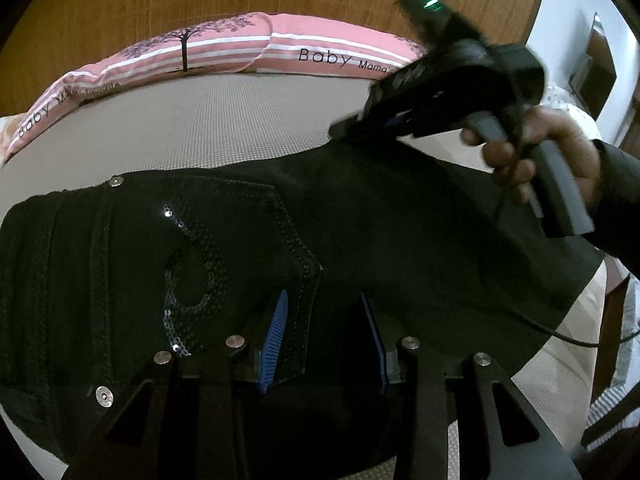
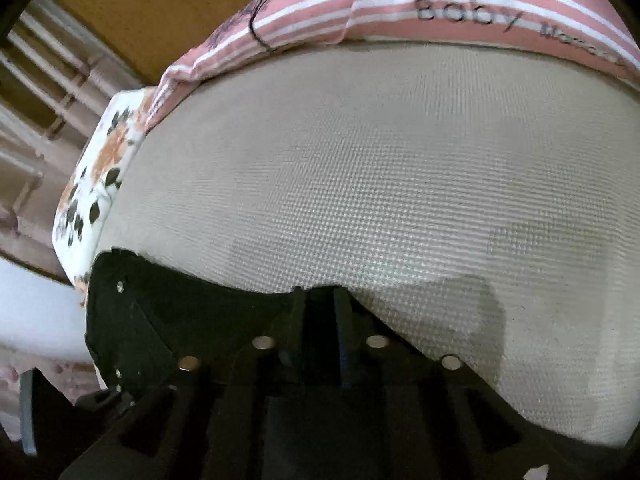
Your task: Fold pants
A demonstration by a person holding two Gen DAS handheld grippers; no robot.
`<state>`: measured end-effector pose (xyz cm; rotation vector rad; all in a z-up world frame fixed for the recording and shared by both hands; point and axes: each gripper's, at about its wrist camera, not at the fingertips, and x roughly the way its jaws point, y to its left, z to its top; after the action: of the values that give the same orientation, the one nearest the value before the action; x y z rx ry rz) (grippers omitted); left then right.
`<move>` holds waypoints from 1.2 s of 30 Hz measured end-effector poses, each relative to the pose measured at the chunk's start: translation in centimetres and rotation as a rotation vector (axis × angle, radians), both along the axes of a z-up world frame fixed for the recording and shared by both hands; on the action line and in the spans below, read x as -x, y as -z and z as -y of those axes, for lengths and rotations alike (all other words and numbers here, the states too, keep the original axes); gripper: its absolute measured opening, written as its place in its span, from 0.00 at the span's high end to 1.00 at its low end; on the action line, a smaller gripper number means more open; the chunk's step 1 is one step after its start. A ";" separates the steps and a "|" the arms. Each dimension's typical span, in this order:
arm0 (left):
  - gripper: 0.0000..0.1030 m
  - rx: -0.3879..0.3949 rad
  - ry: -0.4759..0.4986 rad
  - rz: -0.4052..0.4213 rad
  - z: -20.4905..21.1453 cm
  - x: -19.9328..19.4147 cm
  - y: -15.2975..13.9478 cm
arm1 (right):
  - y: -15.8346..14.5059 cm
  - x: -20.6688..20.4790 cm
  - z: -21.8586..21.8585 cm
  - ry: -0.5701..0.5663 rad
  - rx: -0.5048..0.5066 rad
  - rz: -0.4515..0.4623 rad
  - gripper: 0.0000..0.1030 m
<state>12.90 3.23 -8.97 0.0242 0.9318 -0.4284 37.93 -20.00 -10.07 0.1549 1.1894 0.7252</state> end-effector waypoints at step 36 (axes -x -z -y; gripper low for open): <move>0.61 -0.094 0.054 -0.001 10.4 -5.5 0.6 | 0.1 6.8 48.2 0.848 0.291 -0.066 0.65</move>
<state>18.39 -7.20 -9.60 0.1350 0.9537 -0.4344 31.10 -68.15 -10.17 0.4081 1.1396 -0.1961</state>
